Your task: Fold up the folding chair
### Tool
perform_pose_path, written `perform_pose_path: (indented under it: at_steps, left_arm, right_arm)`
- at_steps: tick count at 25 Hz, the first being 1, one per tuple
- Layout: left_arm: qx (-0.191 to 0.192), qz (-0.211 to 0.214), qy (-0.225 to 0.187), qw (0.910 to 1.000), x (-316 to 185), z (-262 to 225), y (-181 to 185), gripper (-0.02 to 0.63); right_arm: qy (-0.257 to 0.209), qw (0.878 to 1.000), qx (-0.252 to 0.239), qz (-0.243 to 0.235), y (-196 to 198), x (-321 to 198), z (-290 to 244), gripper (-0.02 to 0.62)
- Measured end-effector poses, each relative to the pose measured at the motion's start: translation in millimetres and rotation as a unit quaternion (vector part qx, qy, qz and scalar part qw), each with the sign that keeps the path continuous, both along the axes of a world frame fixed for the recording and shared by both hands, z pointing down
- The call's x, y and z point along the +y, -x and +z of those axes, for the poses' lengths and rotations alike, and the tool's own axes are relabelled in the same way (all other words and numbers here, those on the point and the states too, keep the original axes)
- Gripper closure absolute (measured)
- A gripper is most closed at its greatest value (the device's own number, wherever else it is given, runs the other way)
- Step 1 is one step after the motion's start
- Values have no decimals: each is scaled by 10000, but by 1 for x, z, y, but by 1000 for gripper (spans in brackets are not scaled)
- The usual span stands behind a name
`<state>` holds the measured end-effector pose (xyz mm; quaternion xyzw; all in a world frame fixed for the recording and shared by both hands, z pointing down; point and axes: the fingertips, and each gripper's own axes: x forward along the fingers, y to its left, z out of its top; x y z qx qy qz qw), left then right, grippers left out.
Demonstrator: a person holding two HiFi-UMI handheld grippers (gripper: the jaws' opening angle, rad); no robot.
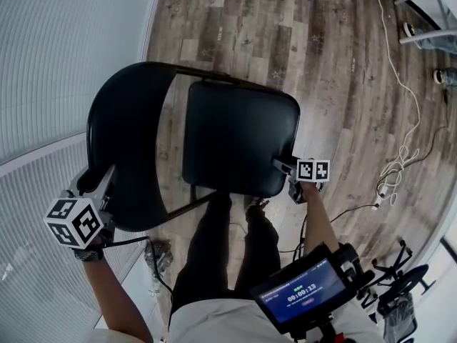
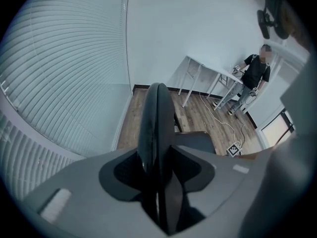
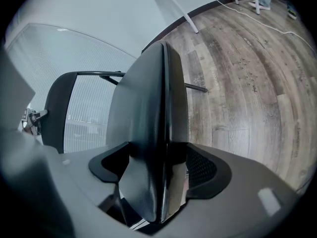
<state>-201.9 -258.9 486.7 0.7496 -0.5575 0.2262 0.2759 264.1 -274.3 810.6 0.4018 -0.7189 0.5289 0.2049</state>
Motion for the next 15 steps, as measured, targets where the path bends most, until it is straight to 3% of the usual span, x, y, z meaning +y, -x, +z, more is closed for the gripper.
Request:
perform_pose_path:
  at_steps: [15]
  left_arm:
    - [151,232,312,9991,4,-3,-5,449]
  right_arm:
    - [73,9997,172,128,2,7,-4,235]
